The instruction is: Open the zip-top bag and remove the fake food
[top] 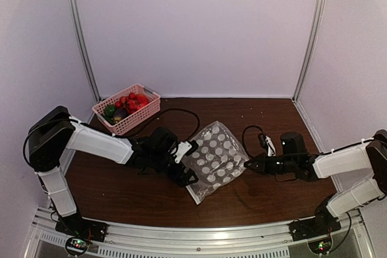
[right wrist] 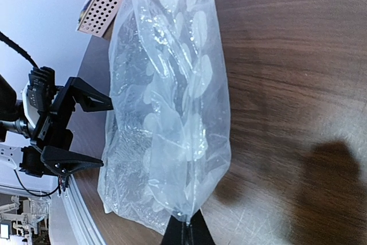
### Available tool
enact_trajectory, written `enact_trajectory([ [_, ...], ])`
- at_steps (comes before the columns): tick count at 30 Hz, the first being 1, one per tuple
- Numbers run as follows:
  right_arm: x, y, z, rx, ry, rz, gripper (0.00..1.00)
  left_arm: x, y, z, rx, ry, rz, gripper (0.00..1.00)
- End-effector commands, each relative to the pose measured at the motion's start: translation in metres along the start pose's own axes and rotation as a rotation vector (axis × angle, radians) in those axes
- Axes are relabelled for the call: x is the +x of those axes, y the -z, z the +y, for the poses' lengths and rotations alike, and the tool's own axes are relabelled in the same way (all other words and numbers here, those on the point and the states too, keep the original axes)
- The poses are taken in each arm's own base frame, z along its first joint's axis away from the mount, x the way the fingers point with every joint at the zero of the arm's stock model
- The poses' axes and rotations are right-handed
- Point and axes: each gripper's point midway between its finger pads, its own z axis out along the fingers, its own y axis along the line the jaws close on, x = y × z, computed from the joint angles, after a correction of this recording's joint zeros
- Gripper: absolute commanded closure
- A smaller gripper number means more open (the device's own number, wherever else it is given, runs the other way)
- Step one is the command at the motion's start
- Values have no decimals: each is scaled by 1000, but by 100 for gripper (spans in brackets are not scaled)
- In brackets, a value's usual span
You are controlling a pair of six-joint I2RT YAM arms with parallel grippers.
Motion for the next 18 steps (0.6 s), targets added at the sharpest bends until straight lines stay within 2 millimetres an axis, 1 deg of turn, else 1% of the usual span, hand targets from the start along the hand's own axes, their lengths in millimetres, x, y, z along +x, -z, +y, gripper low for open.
enact_trajectory([
  [1,-21,13,35,-80,184,-57,100,-65,52,-25,38,-71,-197,2],
  [3,-22,18,42,-78,254,-53,100,-89,76,-28,40,-89,-263,2],
  [5,-22,22,46,-71,314,-44,100,-109,97,-27,46,-99,-310,2],
  [8,-19,28,53,-72,391,-31,100,-128,120,-22,51,-140,-348,2],
  [11,-13,29,69,-118,450,-24,100,-141,141,-17,22,-237,-396,2],
  [13,-6,29,77,-132,506,5,100,-148,157,-20,-4,-362,-441,2],
  [14,-3,29,83,-150,525,11,100,-150,165,-25,-10,-432,-462,2],
  [16,2,32,95,-185,561,14,100,-151,173,-29,-24,-545,-472,2],
  [18,5,35,105,-213,591,11,100,-150,177,-32,-34,-645,-468,2],
])
